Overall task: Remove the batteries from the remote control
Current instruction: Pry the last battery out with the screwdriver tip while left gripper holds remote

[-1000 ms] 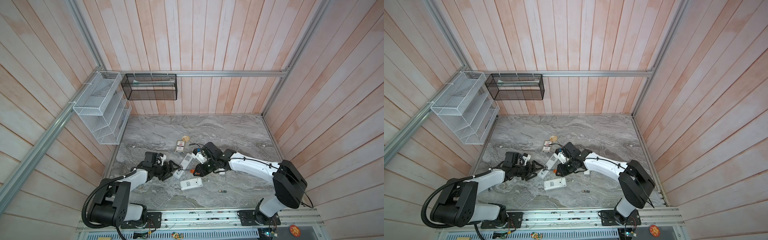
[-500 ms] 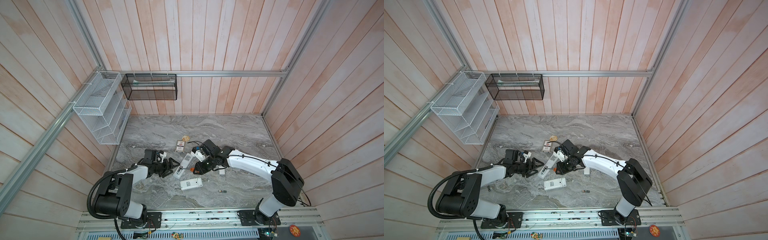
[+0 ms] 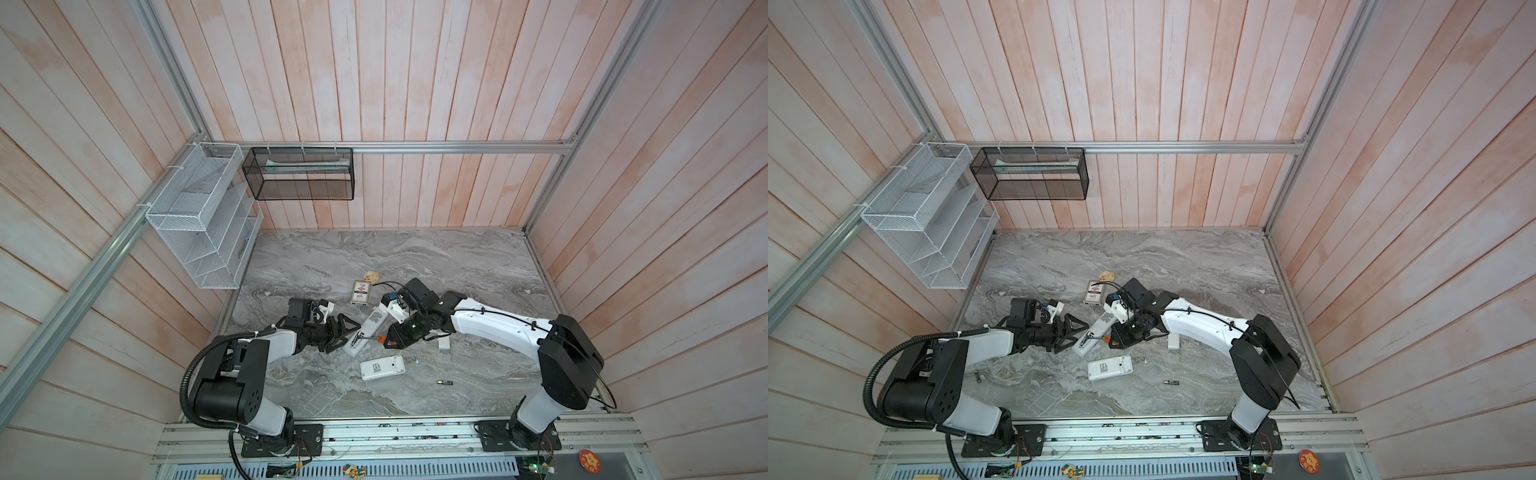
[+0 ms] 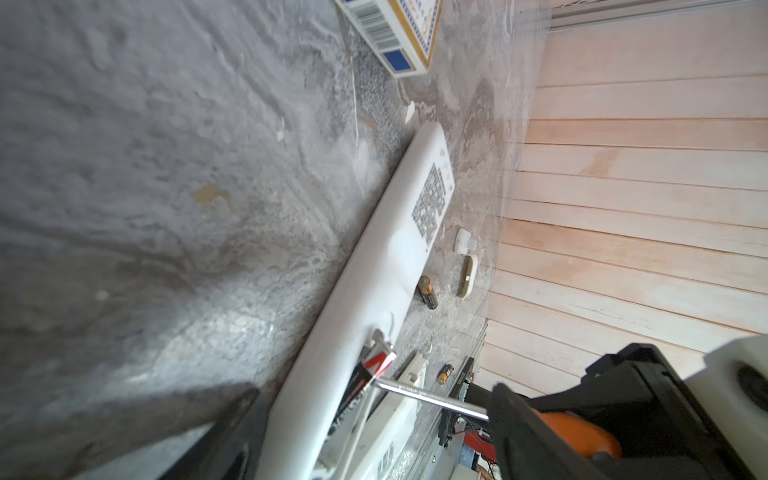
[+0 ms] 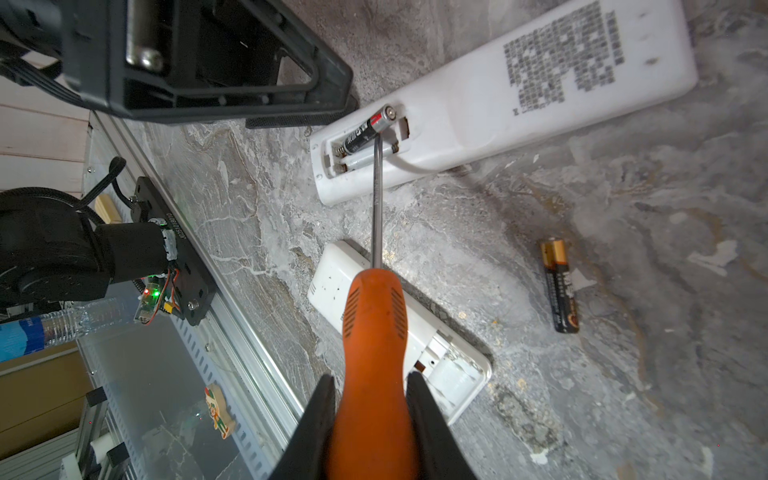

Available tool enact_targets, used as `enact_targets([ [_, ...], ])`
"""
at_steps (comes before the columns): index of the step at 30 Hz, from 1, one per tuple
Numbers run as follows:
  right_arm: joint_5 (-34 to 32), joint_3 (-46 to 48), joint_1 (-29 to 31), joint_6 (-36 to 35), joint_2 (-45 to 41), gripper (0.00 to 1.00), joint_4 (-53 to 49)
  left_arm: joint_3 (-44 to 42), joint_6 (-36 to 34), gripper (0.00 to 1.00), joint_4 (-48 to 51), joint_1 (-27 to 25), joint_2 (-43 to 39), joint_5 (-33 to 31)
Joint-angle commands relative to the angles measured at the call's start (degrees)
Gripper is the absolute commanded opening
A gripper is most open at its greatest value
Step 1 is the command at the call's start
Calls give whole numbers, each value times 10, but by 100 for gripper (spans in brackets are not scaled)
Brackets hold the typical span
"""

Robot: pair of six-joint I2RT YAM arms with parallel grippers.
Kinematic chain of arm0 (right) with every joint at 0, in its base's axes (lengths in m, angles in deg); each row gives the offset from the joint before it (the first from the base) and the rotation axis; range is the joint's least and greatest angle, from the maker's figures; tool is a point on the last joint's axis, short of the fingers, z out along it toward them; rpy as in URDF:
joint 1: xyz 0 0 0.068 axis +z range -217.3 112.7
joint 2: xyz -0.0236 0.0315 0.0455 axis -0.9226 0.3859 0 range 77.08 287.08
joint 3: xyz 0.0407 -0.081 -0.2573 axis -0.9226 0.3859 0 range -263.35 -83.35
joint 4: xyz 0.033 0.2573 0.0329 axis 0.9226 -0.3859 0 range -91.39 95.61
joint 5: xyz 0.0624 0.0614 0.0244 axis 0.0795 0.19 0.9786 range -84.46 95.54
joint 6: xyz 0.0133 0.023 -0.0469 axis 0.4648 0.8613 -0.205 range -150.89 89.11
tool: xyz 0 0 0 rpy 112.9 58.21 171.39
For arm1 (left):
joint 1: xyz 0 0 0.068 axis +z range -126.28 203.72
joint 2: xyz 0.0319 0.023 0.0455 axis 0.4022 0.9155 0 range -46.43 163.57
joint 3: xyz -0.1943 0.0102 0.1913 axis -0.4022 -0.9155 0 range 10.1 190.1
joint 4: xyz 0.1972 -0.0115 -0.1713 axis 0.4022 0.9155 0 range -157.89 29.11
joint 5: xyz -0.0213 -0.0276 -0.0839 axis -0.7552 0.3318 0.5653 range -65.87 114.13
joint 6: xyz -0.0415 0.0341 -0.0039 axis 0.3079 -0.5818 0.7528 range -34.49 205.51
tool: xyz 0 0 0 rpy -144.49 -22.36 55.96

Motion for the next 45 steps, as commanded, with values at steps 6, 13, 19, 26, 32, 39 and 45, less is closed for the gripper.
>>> enact_targets([
  [6,33,37,5,-27,-3,2,84,-3,-2,85,-8,1,30,0],
  [13,39,40,6,-26,-9,2,95,1,-6,85,-3,1,37,4],
  [19,26,24,6,-32,-8,2,81,9,-6,85,-3,1,42,8],
  [26,16,-9,6,-47,8,2,54,11,-7,85,-2,0,44,9],
  [32,12,-30,6,-59,20,2,35,8,-8,85,0,1,44,8],
  [39,-5,-59,6,-76,32,2,1,18,-19,85,20,1,43,12],
  [45,-13,-87,-6,-91,49,2,-31,30,-29,85,35,4,42,19],
])
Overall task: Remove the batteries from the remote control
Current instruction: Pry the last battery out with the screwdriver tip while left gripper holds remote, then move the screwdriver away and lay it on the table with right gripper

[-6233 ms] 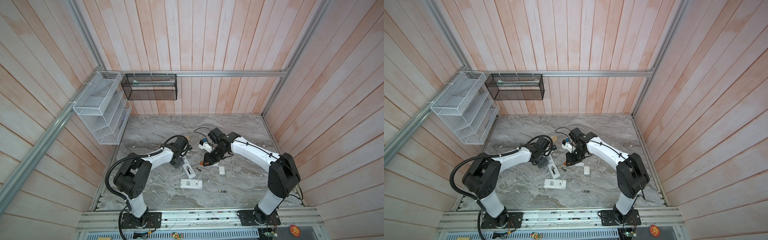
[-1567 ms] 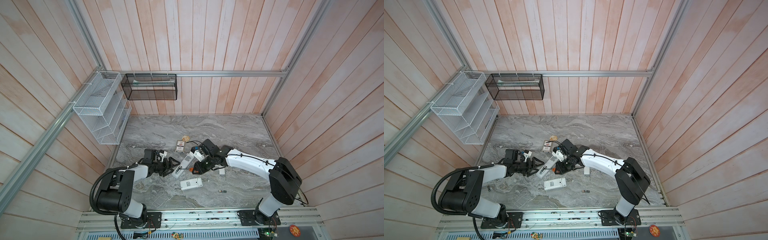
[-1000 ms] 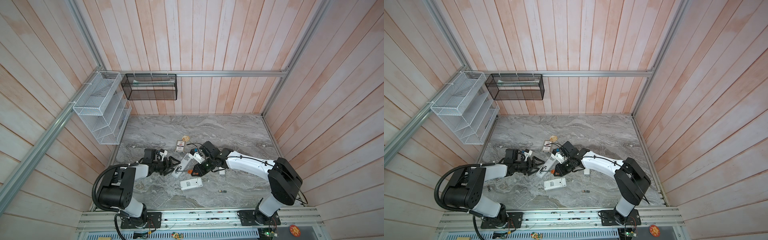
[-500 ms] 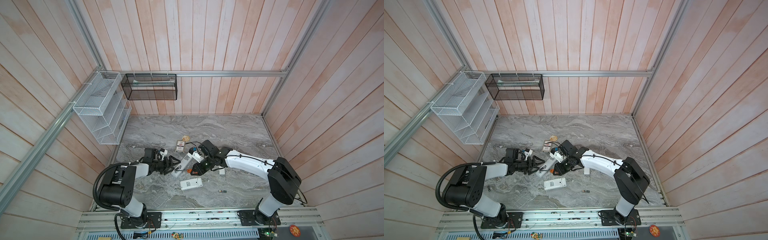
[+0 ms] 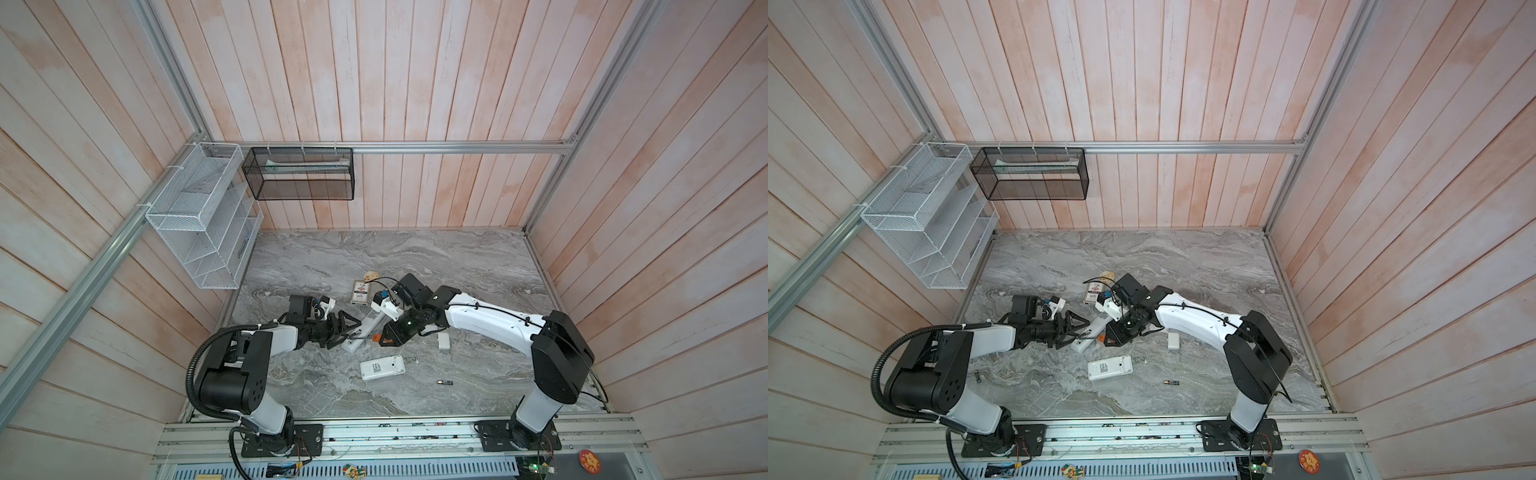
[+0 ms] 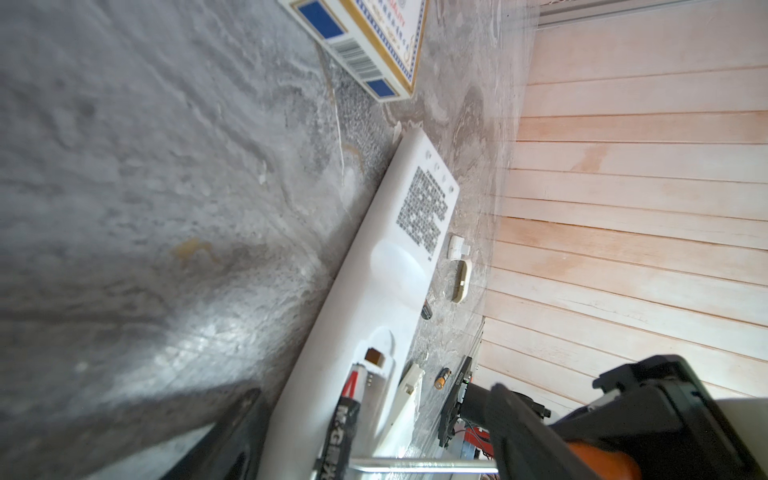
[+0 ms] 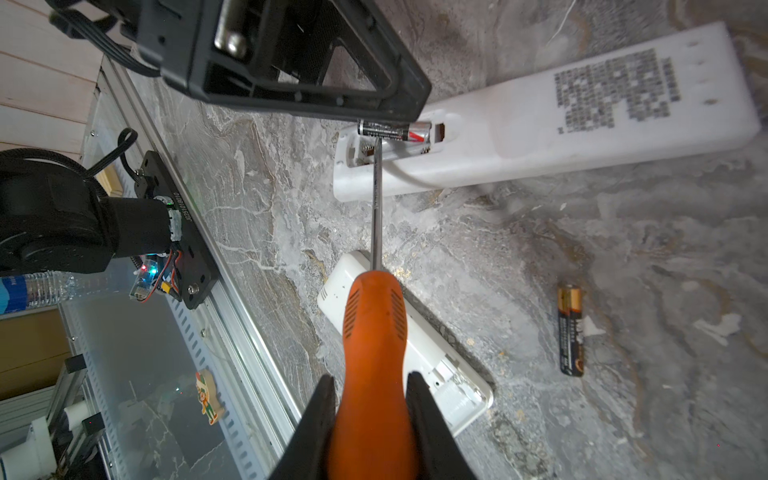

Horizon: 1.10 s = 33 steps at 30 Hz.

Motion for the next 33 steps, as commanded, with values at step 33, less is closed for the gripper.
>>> enact_targets([
  [33,-91,0,-112,51,-65,2,71,16,-28,89,170,73,-232,-99],
])
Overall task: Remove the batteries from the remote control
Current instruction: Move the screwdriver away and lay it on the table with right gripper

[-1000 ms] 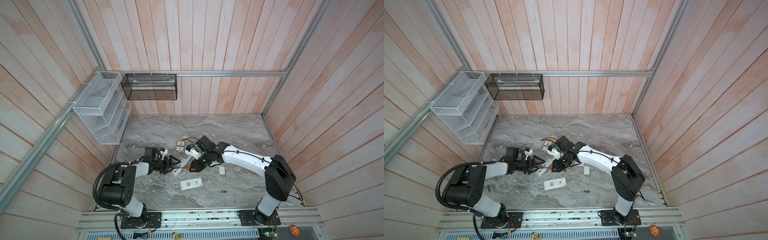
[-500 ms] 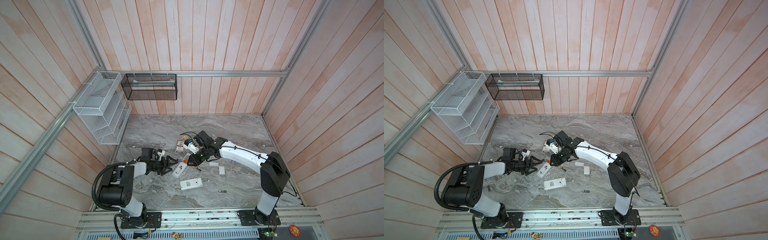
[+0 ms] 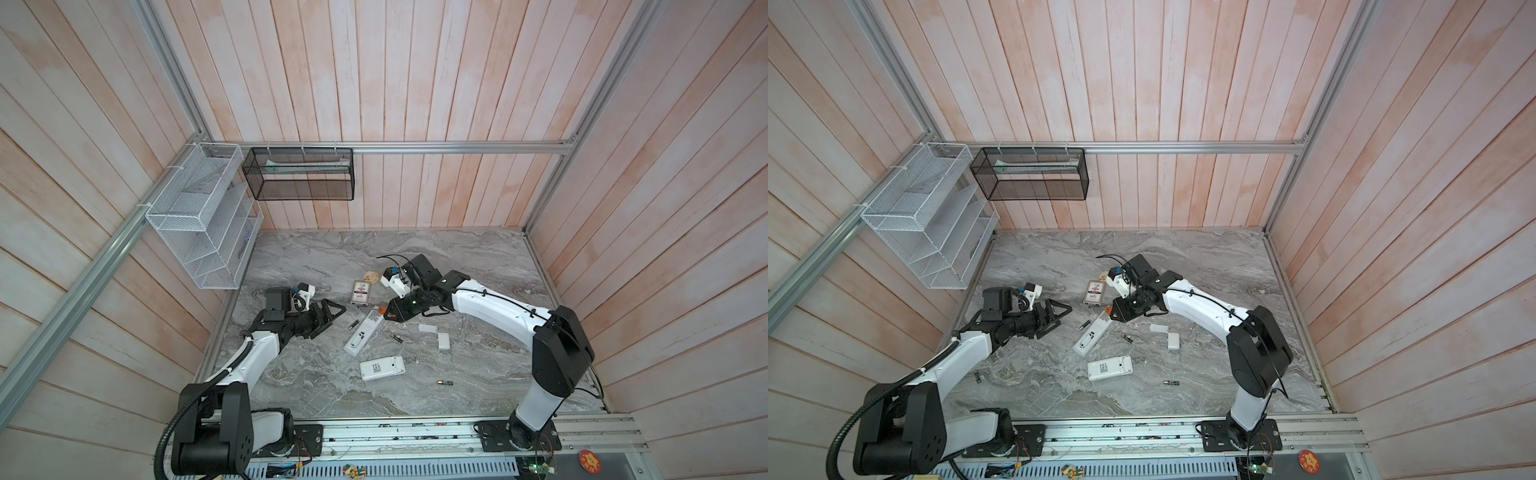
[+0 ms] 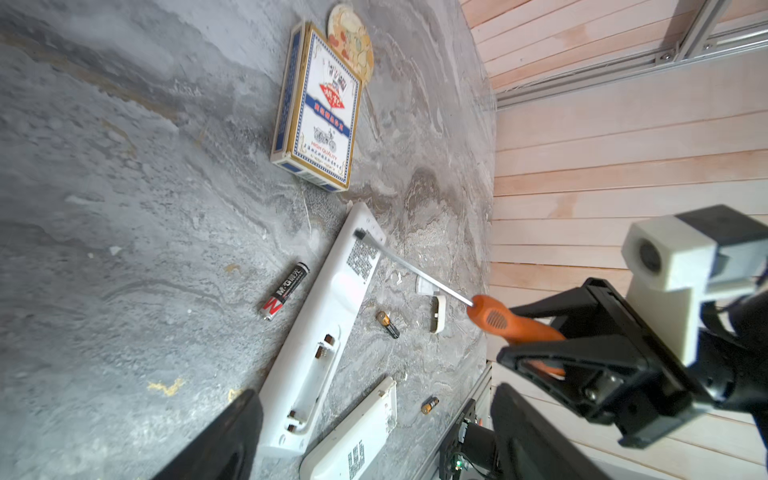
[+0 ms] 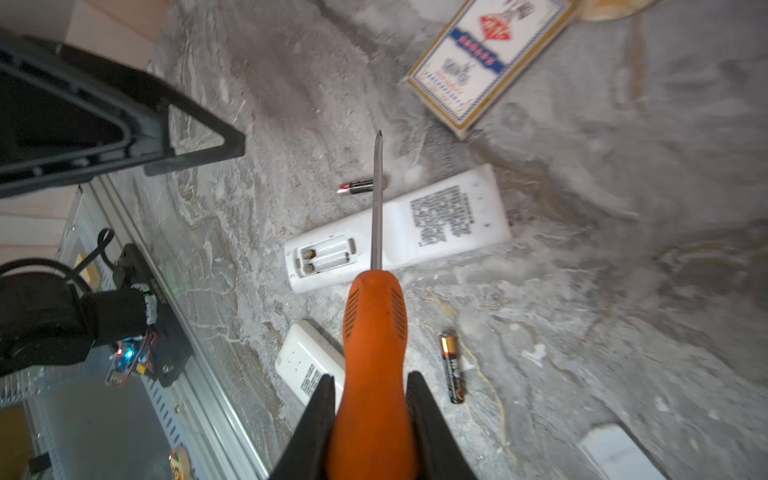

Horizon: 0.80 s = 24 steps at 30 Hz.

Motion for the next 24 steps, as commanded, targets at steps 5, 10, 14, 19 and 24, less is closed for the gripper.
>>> enact_targets([
  [5,-105,151,-106,79,-145,2,143,-19,23,95,33,4,-73,-72],
  [10,-114,285,-155,106,-213,2,300,-34,49,100,25,3,-93,-75],
  [14,-98,317,-170,92,-202,2,340,-31,47,100,38,2,-99,-79],
  [19,-76,328,-192,62,-166,2,344,-18,47,100,49,2,-92,-77],
  [24,-76,345,-197,53,-151,6,355,-1,40,100,58,3,-79,-76],
])
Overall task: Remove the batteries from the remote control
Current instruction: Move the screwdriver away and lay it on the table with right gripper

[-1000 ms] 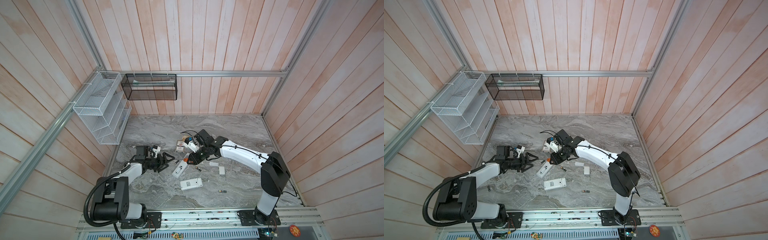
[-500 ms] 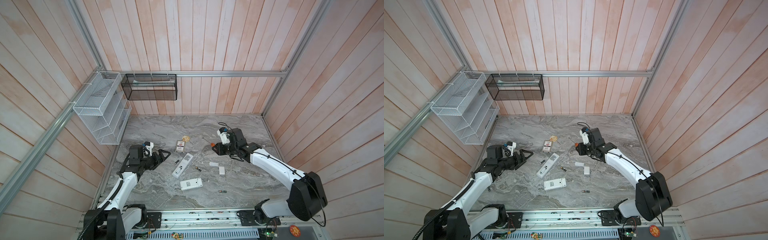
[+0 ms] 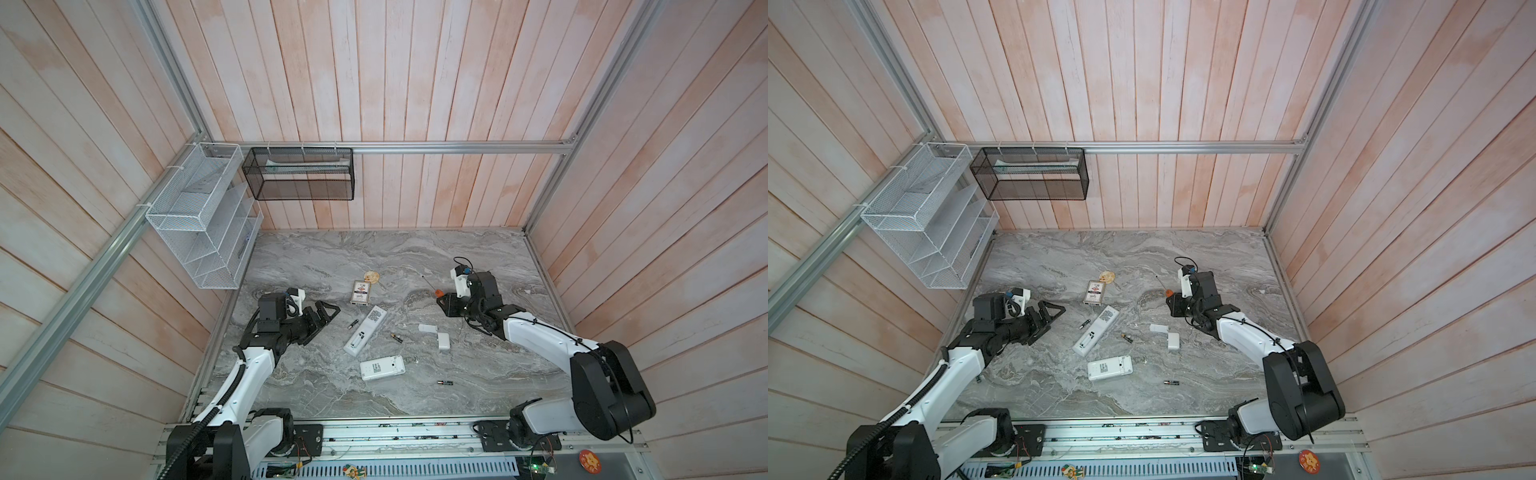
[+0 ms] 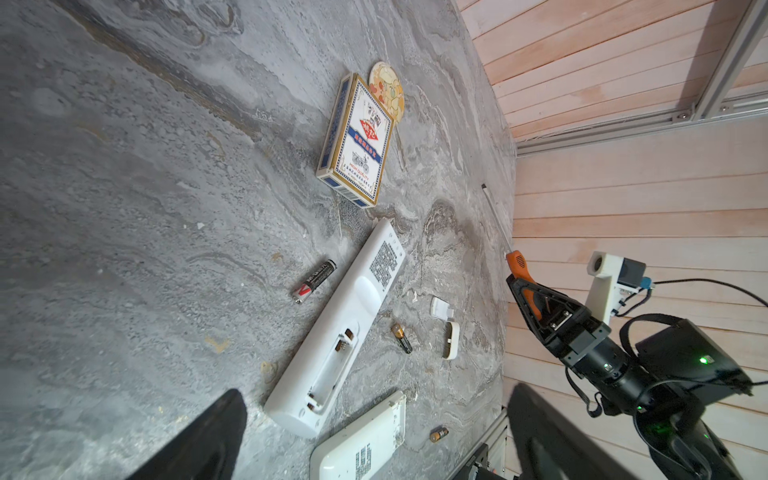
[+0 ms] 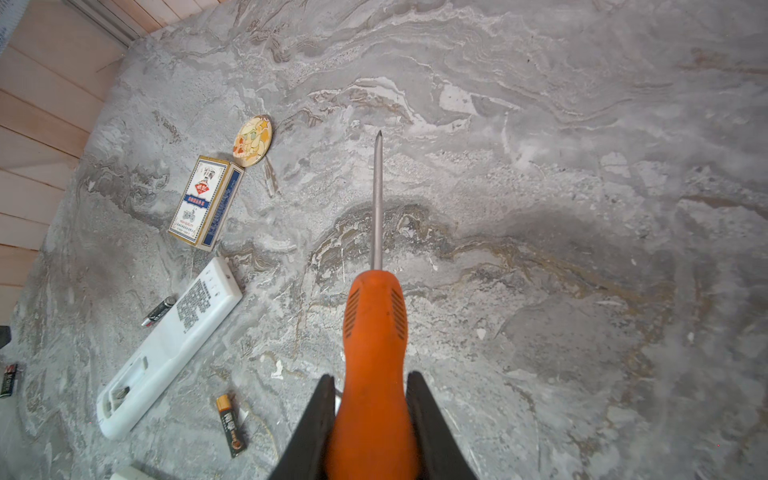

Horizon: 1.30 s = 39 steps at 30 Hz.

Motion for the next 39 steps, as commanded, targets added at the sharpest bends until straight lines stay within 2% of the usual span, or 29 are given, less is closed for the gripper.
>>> enact_targets([
  [1,11,13,-4,-14,12,6,31,25,-7,100,14,2,7,-5],
  [9,16,26,-7,-2,42,9,37,38,-8,100,17,3,21,-12],
  [15,18,0,-12,-5,89,14,-7,28,-2,100,9,4,16,-16],
  [28,6,-38,-20,-6,151,39,-92,17,9,100,-11,6,27,-17],
  [39,10,-73,-28,-19,170,46,-132,4,15,100,-20,6,19,-19],
])
